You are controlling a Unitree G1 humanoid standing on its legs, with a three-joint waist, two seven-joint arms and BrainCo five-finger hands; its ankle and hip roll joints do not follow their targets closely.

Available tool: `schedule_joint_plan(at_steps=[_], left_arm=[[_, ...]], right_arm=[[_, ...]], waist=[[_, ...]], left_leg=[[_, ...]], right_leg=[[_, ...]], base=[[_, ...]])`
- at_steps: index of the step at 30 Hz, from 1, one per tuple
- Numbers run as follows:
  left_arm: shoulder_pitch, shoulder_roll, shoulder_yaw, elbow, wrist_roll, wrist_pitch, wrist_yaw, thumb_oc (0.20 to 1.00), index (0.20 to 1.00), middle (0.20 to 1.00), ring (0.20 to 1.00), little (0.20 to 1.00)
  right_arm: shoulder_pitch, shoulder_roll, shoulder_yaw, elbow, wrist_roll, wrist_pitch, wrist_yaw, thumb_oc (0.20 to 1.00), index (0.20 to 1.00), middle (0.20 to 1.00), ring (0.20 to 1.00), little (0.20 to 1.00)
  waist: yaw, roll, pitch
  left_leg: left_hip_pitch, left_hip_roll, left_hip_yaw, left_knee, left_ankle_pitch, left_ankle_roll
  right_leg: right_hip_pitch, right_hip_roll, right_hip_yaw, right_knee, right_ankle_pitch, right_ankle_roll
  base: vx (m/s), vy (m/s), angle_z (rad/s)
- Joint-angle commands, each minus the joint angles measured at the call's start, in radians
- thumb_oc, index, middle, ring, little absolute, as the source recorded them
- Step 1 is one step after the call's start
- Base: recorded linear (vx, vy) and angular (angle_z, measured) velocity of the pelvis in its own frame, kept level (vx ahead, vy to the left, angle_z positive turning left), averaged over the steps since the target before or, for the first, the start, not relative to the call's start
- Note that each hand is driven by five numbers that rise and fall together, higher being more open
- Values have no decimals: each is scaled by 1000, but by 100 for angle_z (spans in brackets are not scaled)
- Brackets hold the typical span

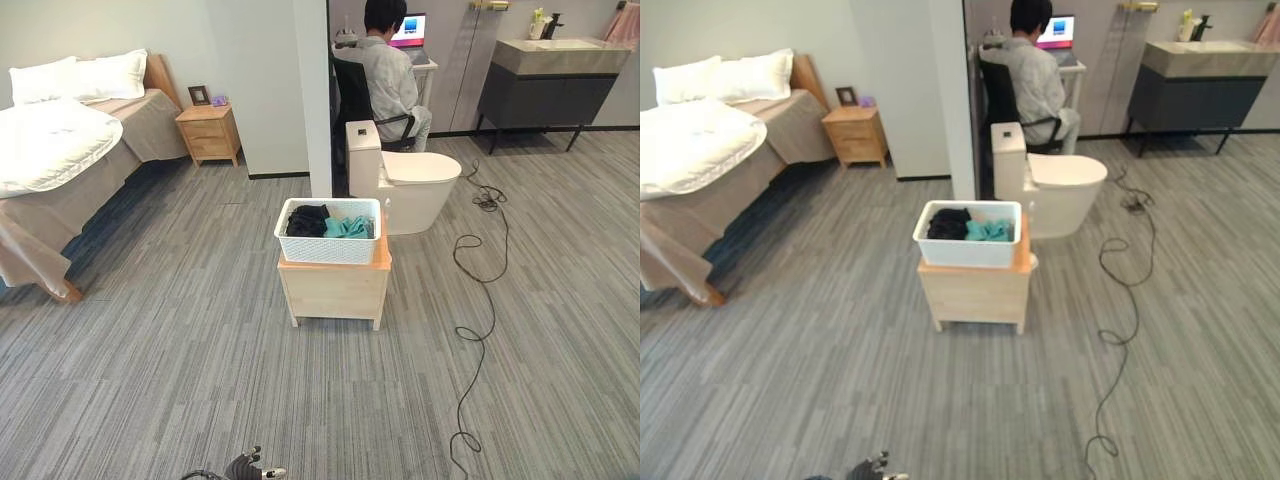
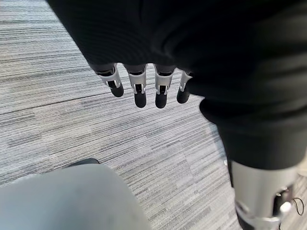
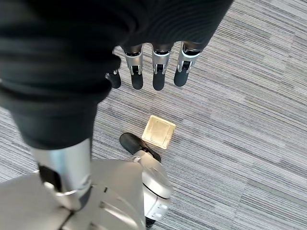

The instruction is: Grab the laundry basket,head to the washer,open it,put in the laundry and shut it.

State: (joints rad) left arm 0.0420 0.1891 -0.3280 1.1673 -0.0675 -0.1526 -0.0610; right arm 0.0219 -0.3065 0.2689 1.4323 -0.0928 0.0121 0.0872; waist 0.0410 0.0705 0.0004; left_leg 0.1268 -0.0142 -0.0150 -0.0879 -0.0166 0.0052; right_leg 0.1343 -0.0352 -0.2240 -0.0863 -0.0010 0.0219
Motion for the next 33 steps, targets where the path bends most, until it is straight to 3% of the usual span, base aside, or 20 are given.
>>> schedule_joint_plan(at_steps=[1,33], left_arm=[[-71,2,7,46,-2,-35,16,1000,1000,1000,1000,1000],[-74,32,51,103,-25,-34,37,1000,1000,1000,1000,1000]], right_arm=[[-51,23,38,70,2,-21,-4,1000,1000,1000,1000,1000],[-42,35,63,29,27,-34,7,1000,1000,1000,1000,1000]], waist=[[21,-46,-2],[17,-76,-8]], left_leg=[[-29,55,22,1,-14,-56],[-24,61,33,1,-17,-59]], right_leg=[[5,-119,73,-1,-11,108],[4,-110,82,-1,-10,104]], base=[[0,0,0],[0,0,0]])
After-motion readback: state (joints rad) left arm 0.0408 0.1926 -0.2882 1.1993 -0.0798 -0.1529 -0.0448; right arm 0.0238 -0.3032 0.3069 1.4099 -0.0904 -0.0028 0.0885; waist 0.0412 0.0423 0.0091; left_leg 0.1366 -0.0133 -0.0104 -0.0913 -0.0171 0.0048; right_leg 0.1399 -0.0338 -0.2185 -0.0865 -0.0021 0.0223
